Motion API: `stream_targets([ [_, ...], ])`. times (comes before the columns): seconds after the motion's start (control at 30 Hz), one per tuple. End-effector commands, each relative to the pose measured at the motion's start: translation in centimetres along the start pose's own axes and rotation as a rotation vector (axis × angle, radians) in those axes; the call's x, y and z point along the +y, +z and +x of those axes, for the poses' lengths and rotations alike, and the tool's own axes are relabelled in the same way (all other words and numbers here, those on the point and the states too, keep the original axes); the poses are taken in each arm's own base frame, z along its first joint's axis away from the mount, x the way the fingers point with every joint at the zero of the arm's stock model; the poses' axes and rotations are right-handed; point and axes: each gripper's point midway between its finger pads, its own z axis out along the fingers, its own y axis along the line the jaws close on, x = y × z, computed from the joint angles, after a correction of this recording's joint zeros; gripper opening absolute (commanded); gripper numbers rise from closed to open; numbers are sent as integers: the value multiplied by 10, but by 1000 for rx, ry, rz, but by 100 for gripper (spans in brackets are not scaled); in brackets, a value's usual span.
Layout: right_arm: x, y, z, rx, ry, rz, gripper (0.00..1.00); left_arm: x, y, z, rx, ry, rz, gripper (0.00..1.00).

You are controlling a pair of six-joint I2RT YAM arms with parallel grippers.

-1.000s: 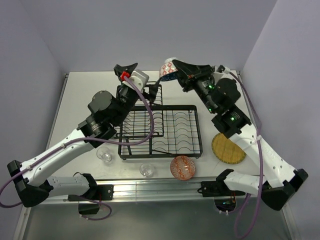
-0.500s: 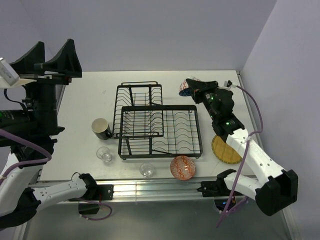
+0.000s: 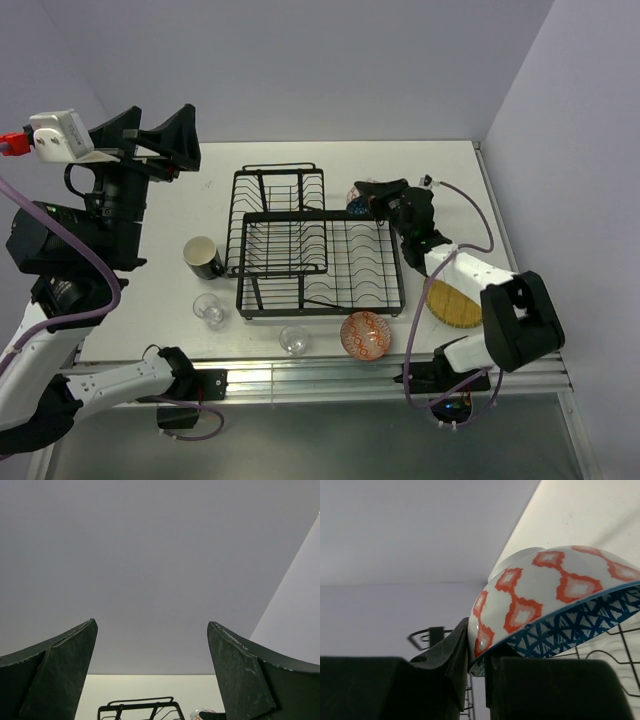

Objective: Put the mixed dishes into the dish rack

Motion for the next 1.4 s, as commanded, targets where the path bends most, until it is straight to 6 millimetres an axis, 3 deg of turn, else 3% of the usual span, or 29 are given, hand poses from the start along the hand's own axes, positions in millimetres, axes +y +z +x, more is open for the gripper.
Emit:
stream_targets([
  [0.0,45,2,1,-7,-14,-197,0,3,-7,-2,20,-18,2,98],
  [0.1,39,11,10,7,-2,-186,0,10,-10,-1,25,6,-21,99],
  [0.23,37,14,38,25,60,-216,0,19,-13,2,31,67,-44,99],
  [0.57,23,18,75,10,215,-230,0,12,-18,15,89,43,-3,99],
  [1.03,4,24,113,2,325,-265,0,11,-28,8,120,41,42,98],
  [1.37,-3,31,120,-20,299,-252,0,11,-32,7,134,63,60,99],
])
